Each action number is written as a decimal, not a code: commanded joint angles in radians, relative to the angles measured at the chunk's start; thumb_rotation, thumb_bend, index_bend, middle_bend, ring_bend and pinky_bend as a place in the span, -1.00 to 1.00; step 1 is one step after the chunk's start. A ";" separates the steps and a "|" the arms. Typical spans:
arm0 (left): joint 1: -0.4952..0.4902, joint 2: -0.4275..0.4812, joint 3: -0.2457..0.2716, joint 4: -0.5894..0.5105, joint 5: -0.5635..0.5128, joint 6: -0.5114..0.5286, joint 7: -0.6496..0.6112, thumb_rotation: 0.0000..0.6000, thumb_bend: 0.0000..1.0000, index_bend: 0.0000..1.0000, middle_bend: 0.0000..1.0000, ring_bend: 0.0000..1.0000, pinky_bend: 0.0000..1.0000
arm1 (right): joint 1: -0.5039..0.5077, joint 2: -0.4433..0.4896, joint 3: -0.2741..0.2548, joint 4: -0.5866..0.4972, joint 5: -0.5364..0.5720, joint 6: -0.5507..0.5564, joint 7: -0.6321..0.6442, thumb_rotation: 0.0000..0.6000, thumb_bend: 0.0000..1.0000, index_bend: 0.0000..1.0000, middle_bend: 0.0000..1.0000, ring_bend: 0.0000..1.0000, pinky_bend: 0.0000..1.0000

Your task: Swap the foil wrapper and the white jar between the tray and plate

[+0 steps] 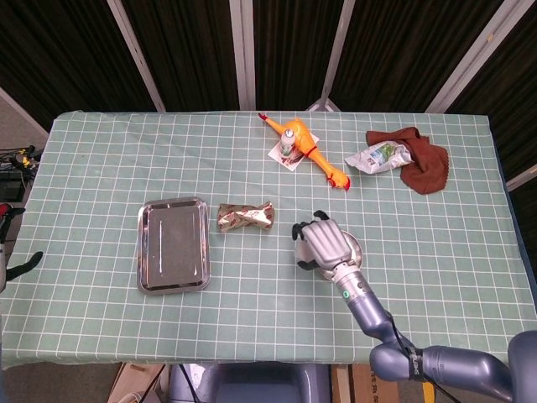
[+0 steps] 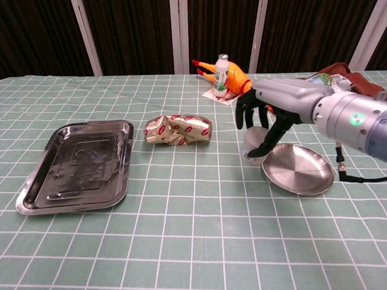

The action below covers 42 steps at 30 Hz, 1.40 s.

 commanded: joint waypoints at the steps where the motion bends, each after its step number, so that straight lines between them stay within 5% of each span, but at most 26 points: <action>1: -0.001 0.000 0.000 0.002 -0.002 -0.006 -0.003 1.00 -0.62 -0.45 -1.00 -1.00 -0.85 | 0.030 -0.039 0.003 -0.016 0.037 -0.002 -0.041 1.00 -0.50 -0.03 0.05 0.13 -0.58; 14: -0.010 0.009 0.005 0.016 -0.015 -0.046 0.015 1.00 -0.62 -0.47 -1.00 -1.00 -0.85 | 0.101 -0.190 -0.009 0.072 0.110 -0.003 -0.099 1.00 -0.50 -0.03 0.05 0.13 -0.57; 30: -0.021 0.043 0.023 -0.023 -0.047 -0.116 0.050 1.00 -0.67 -0.54 -1.00 -1.00 -0.85 | 0.100 -0.204 -0.036 0.148 0.089 -0.052 -0.022 1.00 -0.50 -0.02 0.05 0.11 -0.63; 35: -0.022 0.038 0.020 -0.016 -0.049 -0.114 0.044 1.00 -0.71 -0.57 -1.00 -1.00 -0.85 | 0.108 -0.198 -0.042 0.140 0.086 -0.078 -0.010 1.00 -0.50 -0.10 -0.12 -0.13 -0.77; 42: -0.023 0.029 0.015 -0.005 -0.053 -0.107 0.046 1.00 -0.75 -0.57 -1.00 -1.00 -0.85 | 0.108 -0.183 -0.043 0.100 0.061 -0.050 -0.017 1.00 -0.65 -0.46 -0.56 -0.62 -1.00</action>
